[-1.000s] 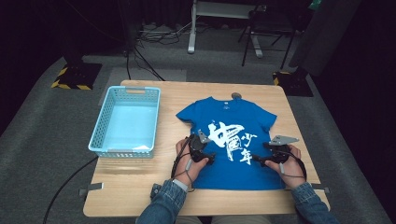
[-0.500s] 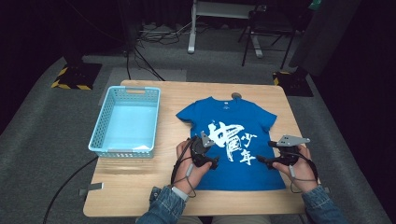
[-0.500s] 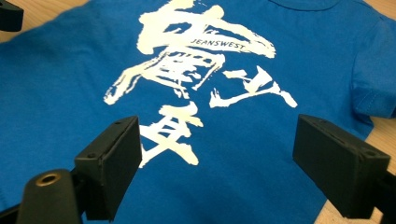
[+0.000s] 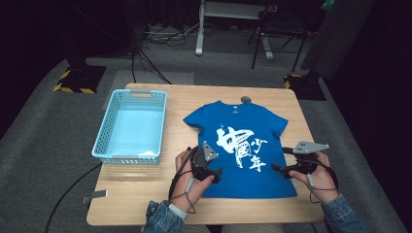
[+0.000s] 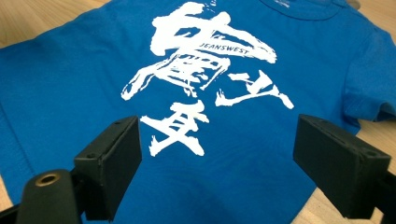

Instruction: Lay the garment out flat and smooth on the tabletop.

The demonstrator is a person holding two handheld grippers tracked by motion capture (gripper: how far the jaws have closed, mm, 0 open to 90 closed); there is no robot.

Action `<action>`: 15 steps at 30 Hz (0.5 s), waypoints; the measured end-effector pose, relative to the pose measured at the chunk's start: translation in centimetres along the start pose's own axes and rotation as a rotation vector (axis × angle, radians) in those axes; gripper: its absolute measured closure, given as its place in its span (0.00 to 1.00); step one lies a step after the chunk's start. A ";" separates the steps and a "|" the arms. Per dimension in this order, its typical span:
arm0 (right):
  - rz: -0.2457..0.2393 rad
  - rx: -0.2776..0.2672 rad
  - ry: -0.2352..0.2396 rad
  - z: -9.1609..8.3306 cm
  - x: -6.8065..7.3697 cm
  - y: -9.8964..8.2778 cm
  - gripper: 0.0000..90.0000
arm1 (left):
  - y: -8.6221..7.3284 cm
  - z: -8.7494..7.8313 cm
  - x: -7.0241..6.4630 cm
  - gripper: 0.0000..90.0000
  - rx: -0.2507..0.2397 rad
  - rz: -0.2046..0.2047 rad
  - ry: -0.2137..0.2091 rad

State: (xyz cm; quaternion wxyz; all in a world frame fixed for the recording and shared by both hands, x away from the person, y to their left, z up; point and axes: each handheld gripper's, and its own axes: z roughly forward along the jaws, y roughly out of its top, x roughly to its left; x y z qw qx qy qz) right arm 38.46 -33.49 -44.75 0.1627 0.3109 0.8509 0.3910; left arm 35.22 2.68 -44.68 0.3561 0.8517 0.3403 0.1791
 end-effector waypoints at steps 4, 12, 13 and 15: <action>0.011 0.002 -0.005 -0.6 -0.1 -0.1 0.17 | -0.5 -0.8 0.3 0.12 -0.004 -0.007 0.010; 0.017 -0.007 -0.016 -1.3 -0.3 -0.6 0.17 | -1.6 -1.7 1.0 0.13 -0.009 -0.019 0.019; 0.018 -0.004 -0.016 -1.3 -0.3 -0.7 0.17 | -1.8 -1.8 1.1 0.13 -0.006 -0.020 0.021; 0.016 -0.004 -0.019 -1.5 -0.4 -0.9 0.17 | -2.1 -2.0 1.3 0.13 -0.007 -0.022 0.023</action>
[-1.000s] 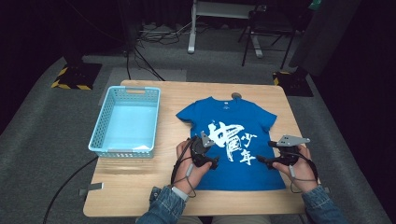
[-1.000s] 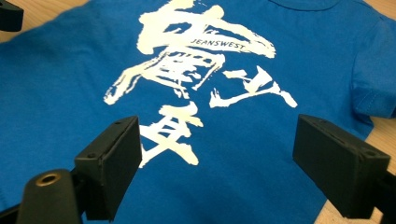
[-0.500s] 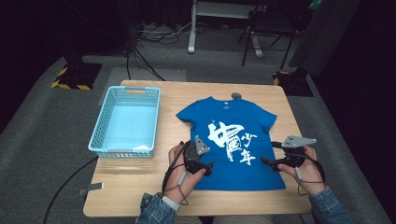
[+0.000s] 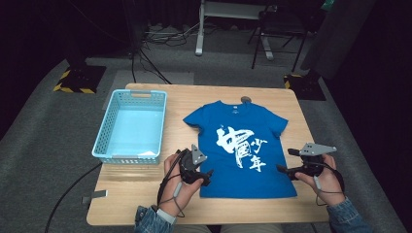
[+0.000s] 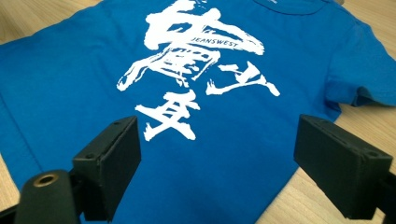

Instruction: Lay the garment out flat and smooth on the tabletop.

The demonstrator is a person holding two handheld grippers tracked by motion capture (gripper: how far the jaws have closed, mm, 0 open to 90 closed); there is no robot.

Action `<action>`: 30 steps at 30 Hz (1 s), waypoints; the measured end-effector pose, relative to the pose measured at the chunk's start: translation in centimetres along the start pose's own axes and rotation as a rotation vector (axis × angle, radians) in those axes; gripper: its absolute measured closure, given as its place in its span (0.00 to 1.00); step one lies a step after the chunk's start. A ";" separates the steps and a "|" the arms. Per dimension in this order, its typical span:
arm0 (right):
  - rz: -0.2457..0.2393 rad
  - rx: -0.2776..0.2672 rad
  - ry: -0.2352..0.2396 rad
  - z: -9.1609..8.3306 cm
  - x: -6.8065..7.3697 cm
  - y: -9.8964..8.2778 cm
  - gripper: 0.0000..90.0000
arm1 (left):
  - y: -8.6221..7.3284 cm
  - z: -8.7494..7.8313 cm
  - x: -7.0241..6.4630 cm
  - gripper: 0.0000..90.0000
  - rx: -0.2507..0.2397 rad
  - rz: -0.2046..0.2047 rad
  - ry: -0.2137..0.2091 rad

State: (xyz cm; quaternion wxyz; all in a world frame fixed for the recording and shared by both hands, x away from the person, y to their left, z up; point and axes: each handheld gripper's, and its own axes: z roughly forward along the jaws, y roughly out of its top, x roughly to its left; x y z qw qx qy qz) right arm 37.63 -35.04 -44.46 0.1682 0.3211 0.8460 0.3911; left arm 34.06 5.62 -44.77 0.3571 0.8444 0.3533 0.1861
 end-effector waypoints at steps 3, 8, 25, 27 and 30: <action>0.003 -0.005 -0.004 -0.3 -0.1 -0.3 0.16 | -0.5 -0.2 0.2 0.13 -0.002 -0.004 0.010; 0.002 0.001 -0.008 -0.7 -0.4 -0.8 0.15 | -1.5 -0.3 0.3 0.13 -0.002 -0.019 0.024; 0.044 0.047 -0.032 -2.1 -1.7 -3.4 0.14 | -5.2 -1.5 1.8 0.12 0.046 -0.057 0.045; 0.048 0.056 -0.033 -2.1 -1.8 -3.8 0.14 | -5.6 -1.7 2.0 0.12 0.054 -0.060 0.049; 0.058 0.062 -0.041 -2.2 -2.0 -4.4 0.13 | -6.3 -2.0 2.3 0.12 0.057 -0.071 0.049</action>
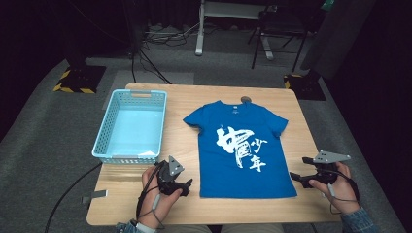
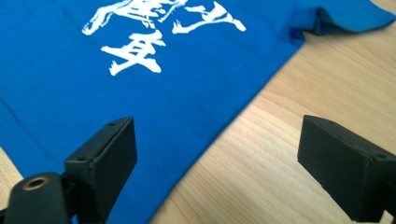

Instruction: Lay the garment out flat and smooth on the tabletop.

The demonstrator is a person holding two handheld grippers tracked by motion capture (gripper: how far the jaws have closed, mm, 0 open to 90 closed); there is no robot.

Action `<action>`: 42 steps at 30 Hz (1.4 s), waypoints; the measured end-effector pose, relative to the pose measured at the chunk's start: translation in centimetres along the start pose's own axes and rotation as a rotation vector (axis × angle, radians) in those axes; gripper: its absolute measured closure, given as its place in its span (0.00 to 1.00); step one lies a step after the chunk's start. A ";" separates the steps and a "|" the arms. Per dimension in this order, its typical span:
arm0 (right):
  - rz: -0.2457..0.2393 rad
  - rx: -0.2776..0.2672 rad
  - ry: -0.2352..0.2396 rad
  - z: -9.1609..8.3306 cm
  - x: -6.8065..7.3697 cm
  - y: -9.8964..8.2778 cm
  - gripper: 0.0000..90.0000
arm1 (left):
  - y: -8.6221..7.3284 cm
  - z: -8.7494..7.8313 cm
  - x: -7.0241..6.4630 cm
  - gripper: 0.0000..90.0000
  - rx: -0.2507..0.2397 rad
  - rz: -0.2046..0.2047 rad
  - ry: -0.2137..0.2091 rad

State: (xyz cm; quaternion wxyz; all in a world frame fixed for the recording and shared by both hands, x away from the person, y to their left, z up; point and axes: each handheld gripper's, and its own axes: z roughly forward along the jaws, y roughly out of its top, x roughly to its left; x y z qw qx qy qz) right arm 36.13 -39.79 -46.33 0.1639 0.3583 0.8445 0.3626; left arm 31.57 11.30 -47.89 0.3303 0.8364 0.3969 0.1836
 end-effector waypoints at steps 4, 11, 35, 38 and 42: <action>0.015 0.008 -0.009 -0.2 -0.4 -0.8 0.13 | -0.8 -0.3 0.5 0.12 0.012 -0.014 0.005; 0.031 0.034 -0.015 -0.4 -0.9 -2.3 0.13 | -1.8 -0.6 1.2 0.12 0.024 -0.037 0.015; 0.072 0.026 -0.054 -1.1 -1.0 -7.0 0.02 | -7.0 -2.5 3.3 0.07 0.011 -0.126 0.033; 0.066 0.027 -0.049 -1.1 -0.9 -7.0 0.02 | -7.4 -2.8 2.9 0.06 0.002 -0.192 0.097; 0.058 0.024 -0.047 -1.0 -0.7 -7.0 0.02 | -7.4 -2.8 2.5 0.06 0.005 -0.220 0.124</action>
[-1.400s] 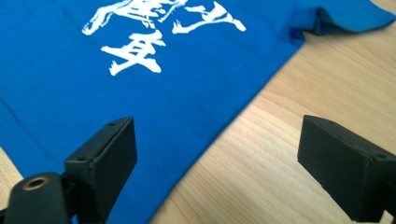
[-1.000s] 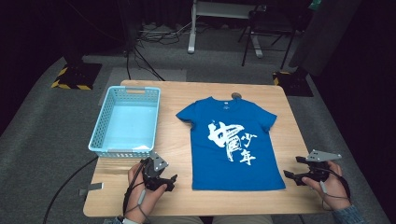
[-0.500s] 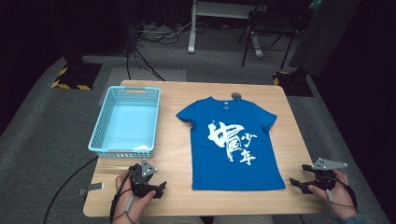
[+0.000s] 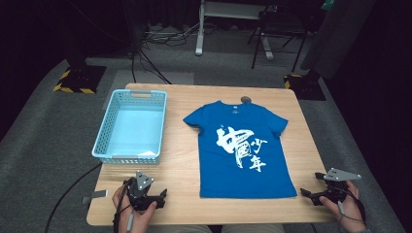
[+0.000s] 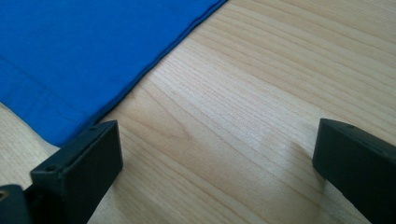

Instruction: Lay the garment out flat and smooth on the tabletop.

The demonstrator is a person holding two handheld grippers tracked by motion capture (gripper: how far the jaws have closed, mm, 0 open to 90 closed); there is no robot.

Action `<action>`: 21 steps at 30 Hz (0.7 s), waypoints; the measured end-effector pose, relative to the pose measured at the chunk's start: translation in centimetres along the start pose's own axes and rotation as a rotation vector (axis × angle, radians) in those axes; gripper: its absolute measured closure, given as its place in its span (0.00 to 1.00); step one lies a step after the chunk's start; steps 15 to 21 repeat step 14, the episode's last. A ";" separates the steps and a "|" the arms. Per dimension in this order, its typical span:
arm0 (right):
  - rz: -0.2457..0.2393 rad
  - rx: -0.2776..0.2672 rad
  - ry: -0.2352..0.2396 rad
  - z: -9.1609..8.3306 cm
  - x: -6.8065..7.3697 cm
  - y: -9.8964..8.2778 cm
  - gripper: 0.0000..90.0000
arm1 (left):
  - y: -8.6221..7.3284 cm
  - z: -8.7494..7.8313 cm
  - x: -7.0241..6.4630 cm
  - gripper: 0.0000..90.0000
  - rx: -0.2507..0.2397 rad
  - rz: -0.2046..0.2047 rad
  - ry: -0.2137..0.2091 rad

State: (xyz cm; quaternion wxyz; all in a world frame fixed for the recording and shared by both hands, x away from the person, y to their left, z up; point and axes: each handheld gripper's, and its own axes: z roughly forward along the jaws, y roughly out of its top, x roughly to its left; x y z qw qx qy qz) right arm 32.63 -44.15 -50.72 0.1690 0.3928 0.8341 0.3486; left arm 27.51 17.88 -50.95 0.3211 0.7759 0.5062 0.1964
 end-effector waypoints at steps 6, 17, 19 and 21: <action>0.003 0.000 0.000 -0.1 0.2 -0.1 0.02 | 0.0 0.0 0.0 0.06 0.000 0.000 0.000; 0.002 -0.001 0.002 0.0 0.2 -0.1 0.02 | 0.0 0.0 0.0 0.06 0.000 0.000 0.000; 0.002 -0.001 0.002 0.0 0.2 -0.1 0.02 | 0.0 0.0 0.0 0.06 0.000 0.000 0.000; 0.002 -0.001 0.002 0.0 0.2 -0.1 0.02 | 0.0 0.0 0.0 0.06 0.000 0.000 0.000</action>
